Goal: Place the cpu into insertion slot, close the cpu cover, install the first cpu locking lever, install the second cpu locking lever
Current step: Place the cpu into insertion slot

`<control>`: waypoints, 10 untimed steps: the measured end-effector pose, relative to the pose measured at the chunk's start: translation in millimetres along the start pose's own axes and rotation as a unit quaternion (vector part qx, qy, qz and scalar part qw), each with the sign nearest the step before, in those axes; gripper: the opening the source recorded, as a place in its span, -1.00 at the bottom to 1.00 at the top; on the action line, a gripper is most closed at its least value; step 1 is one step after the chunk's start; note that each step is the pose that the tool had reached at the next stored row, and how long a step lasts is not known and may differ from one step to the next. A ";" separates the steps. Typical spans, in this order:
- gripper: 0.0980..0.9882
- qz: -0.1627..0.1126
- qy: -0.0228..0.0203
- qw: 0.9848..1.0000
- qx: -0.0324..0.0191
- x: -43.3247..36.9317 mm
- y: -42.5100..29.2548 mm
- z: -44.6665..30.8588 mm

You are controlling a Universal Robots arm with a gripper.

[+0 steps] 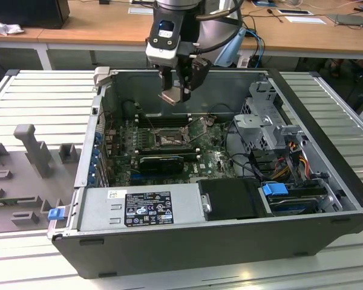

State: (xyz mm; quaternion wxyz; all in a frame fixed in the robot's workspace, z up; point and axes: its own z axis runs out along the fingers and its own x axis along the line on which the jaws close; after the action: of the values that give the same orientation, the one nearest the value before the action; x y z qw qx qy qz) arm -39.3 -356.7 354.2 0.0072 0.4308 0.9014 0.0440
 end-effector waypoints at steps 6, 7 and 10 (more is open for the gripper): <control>-0.03 0.052 -0.004 0.999 -0.001 0.0 -0.1 0.7; -0.03 0.061 -0.005 0.998 -0.002 0.0 -0.1 1.3; -0.03 0.064 -0.005 0.998 -0.002 -0.1 -0.3 3.4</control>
State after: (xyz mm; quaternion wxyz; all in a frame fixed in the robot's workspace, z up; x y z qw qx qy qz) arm -39.3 -356.7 350.7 0.0100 0.4874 0.8720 0.0434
